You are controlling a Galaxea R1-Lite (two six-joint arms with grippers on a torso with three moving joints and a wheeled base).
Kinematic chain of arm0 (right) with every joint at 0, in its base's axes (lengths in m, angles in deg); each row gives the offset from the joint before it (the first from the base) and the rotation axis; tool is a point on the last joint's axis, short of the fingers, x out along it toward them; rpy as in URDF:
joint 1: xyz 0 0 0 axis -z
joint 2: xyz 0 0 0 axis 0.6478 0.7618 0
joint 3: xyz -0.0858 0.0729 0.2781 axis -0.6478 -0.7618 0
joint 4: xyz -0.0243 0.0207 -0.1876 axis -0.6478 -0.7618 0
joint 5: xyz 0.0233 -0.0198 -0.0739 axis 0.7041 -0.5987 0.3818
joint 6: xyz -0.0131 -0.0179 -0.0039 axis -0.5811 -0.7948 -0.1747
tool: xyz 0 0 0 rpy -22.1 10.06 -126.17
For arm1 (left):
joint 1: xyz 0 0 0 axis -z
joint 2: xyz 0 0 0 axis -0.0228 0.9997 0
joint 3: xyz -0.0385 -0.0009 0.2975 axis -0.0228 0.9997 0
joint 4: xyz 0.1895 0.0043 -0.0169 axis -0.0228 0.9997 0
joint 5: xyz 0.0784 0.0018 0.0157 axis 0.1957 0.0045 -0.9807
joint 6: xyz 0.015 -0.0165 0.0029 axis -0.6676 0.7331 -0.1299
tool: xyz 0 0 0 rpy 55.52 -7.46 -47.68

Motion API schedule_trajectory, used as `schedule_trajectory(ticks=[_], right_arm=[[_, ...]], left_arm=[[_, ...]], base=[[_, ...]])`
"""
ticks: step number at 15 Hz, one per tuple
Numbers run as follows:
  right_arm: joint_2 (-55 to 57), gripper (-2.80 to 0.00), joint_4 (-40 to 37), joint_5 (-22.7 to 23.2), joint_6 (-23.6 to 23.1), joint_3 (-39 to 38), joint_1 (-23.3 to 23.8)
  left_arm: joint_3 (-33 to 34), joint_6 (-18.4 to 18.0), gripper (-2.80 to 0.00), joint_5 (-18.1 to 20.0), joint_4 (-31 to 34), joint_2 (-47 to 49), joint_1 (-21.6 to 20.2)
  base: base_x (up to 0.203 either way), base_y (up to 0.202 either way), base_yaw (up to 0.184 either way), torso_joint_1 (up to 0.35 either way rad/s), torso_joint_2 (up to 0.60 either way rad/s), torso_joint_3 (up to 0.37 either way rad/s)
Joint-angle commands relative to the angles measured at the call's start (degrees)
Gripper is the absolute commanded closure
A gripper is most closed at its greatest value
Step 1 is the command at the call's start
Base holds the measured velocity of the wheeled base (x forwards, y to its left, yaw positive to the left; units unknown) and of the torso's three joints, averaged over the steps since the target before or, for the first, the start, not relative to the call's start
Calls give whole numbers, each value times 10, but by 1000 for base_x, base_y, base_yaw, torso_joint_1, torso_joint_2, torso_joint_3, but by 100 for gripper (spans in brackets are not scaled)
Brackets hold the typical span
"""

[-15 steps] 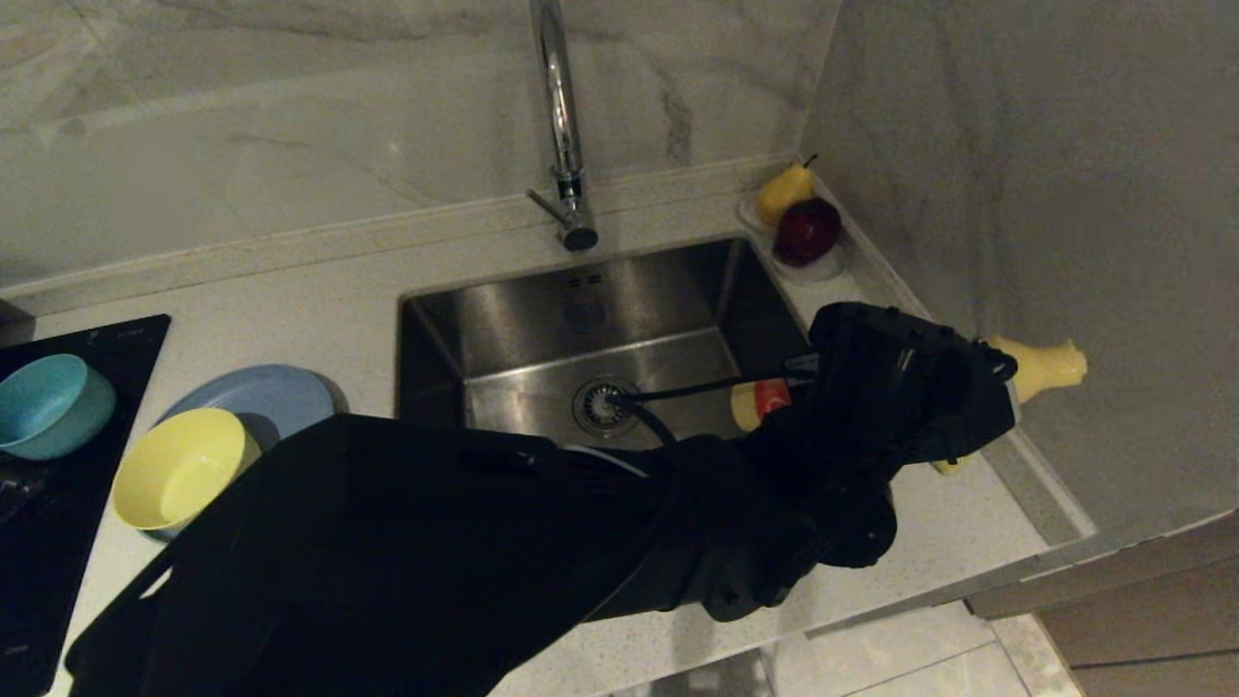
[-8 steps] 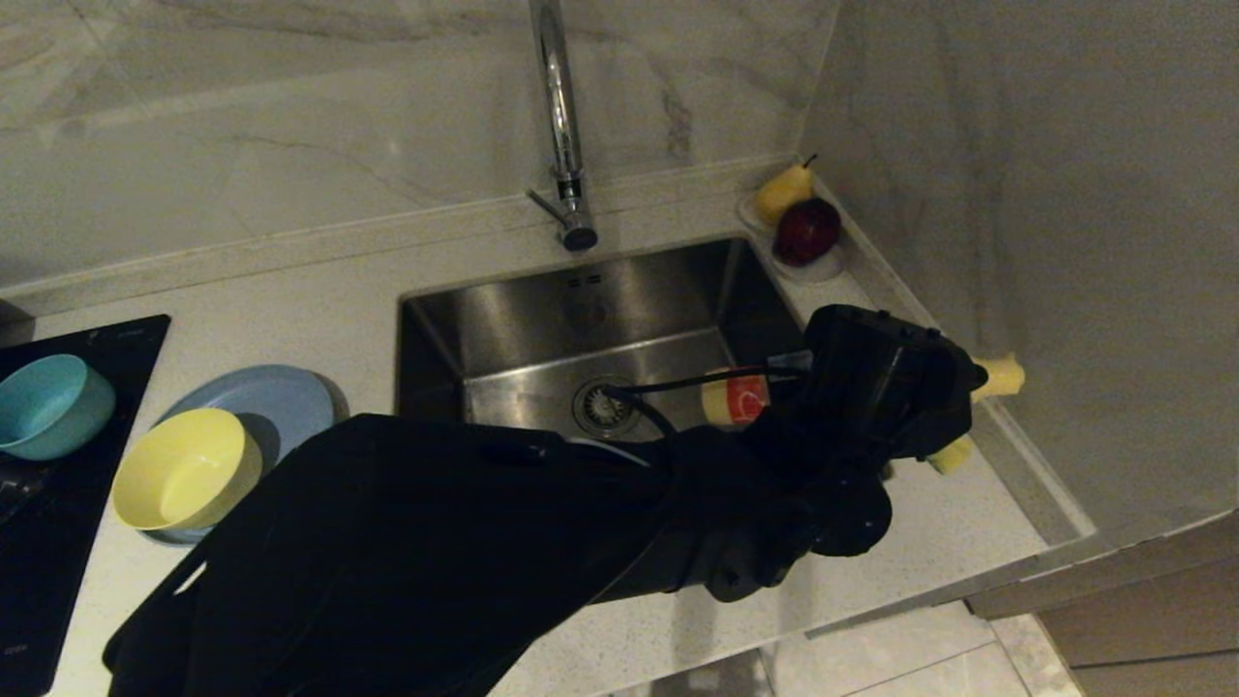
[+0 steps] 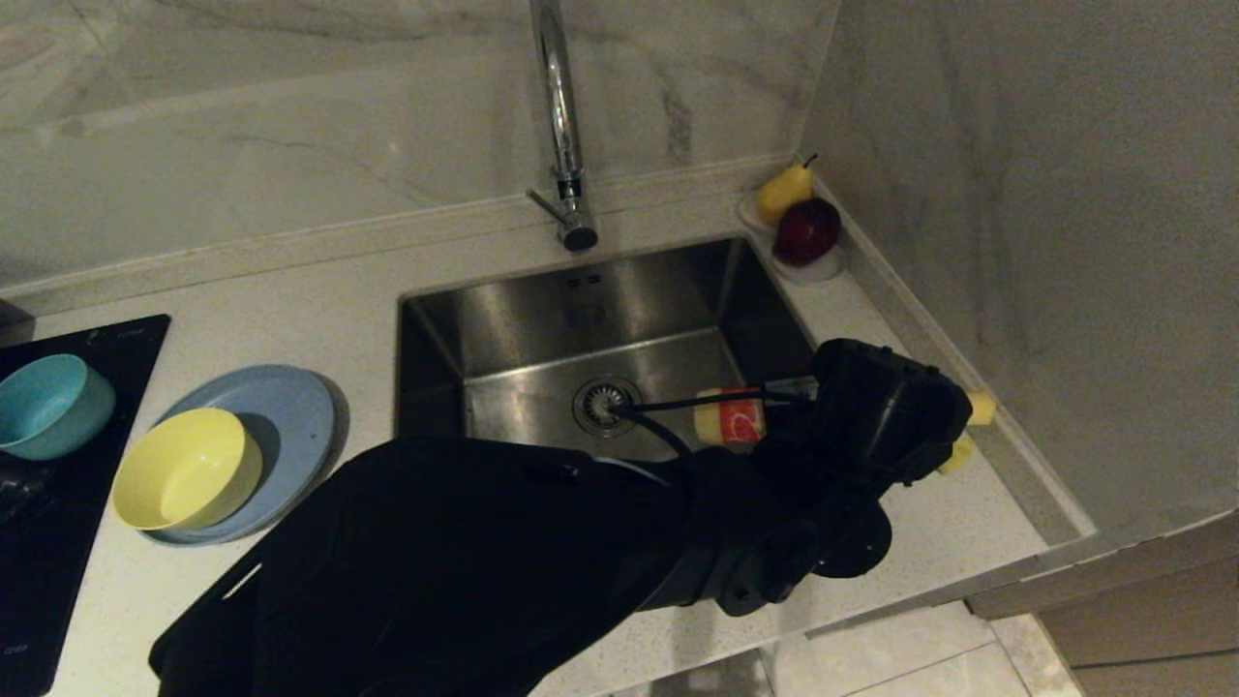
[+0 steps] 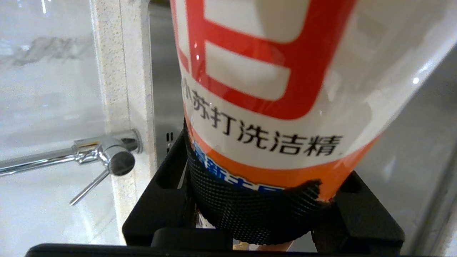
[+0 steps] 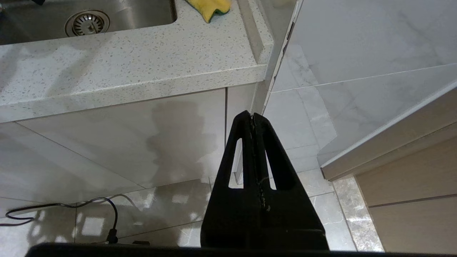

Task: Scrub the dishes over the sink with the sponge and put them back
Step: Squeeze it onto the sponge

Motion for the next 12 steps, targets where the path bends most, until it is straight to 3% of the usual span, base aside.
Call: schedule_trajectory(ticks=[1,3,12], right_arm=[[-1,0,0,1,-1,0,0],[-1,0,0,0,0,0,0],[-1,0,0,0,0,0,0]], left_arm=[[0,-28,0,-20,0,3,0],[0,-52,0,-44,0,3,0],[-3,-72,0,-63,-4,35,7]], base=[[0,0,0,0,0,0],[0,0,0,0,0,0],[0,0,0,0,0,0]])
